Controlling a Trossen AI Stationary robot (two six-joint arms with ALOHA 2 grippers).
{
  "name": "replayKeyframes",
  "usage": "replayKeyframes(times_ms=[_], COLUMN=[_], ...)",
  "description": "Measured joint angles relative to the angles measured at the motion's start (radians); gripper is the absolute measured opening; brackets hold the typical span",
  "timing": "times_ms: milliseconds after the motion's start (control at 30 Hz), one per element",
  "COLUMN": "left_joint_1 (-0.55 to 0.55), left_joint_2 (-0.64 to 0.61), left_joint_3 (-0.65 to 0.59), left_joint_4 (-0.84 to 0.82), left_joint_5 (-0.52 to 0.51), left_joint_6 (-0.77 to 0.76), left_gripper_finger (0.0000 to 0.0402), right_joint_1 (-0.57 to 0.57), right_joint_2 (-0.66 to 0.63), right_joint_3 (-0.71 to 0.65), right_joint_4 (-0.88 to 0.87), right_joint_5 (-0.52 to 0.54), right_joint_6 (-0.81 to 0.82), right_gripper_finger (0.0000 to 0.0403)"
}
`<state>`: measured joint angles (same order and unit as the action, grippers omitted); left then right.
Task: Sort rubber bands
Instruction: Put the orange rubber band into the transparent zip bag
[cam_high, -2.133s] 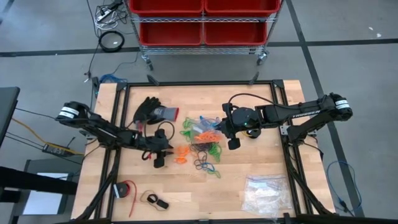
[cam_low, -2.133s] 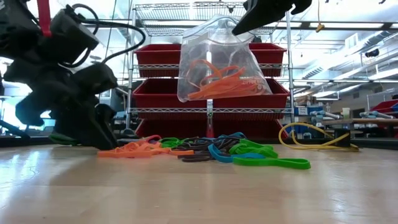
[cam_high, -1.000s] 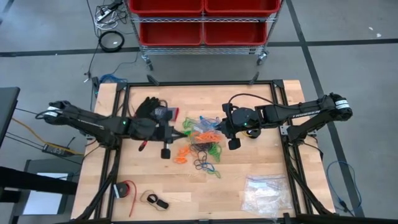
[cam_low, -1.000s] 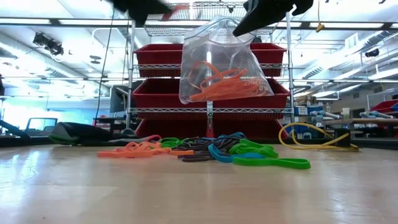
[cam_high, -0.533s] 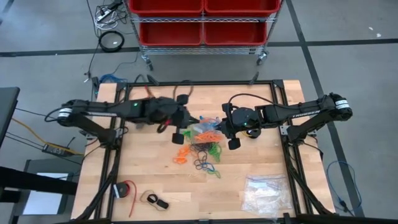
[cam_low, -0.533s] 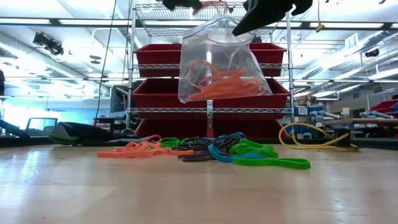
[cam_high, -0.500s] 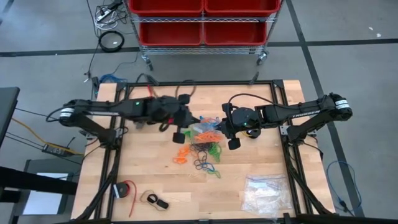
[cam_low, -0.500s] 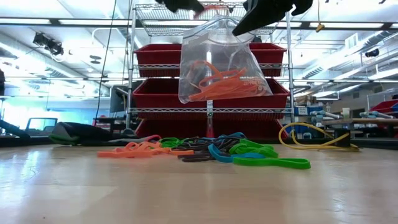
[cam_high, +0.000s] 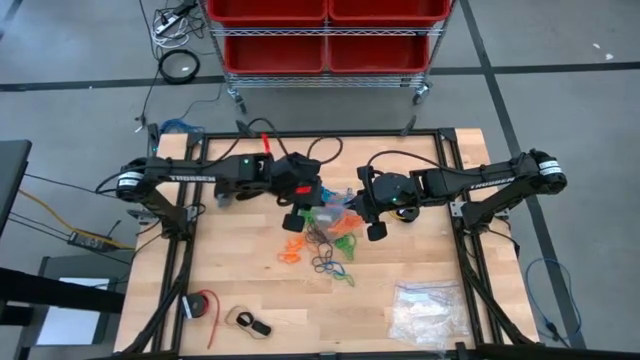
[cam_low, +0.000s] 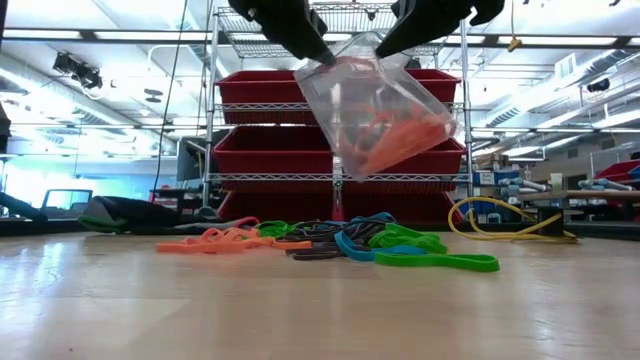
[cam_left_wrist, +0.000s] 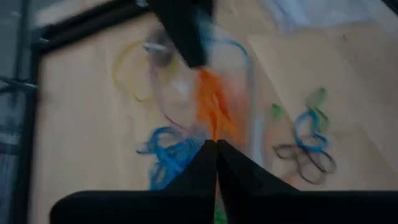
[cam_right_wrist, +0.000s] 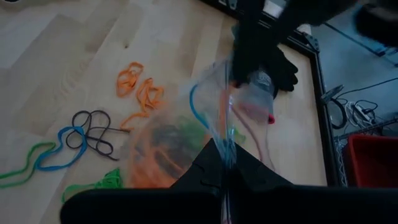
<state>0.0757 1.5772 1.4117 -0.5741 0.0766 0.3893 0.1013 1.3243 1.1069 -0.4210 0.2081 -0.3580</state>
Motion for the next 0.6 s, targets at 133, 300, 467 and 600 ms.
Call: replayKeyframes(times_ms=[133,300,467,600], left_joint_1=[-0.008,-0.011,-0.011,-0.017], left_joint_2=[-0.035,-0.090,-0.154,-0.194], left_joint_3=[0.000,0.001,0.001,-0.013], left_joint_4=[0.053,0.044,-0.037,-0.155], left_joint_5=[-0.033,-0.050,-0.089,-0.095], left_joint_6=[-0.001,-0.025,-0.060,-0.115], left_gripper_finger=[0.0084,0.0165,0.0207,0.0210], right_joint_1=[0.000,0.000,0.000,0.000], right_joint_2=[0.000,0.000,0.000,0.000], right_joint_3=[0.000,0.000,0.000,0.000], right_joint_4=[0.001,-0.001,-0.001,-0.002], right_joint_5=[0.000,0.000,0.001,0.001], right_joint_6=[0.000,0.000,0.001,0.006], right_gripper_finger=[0.0000,0.0000,0.0000,0.0000])
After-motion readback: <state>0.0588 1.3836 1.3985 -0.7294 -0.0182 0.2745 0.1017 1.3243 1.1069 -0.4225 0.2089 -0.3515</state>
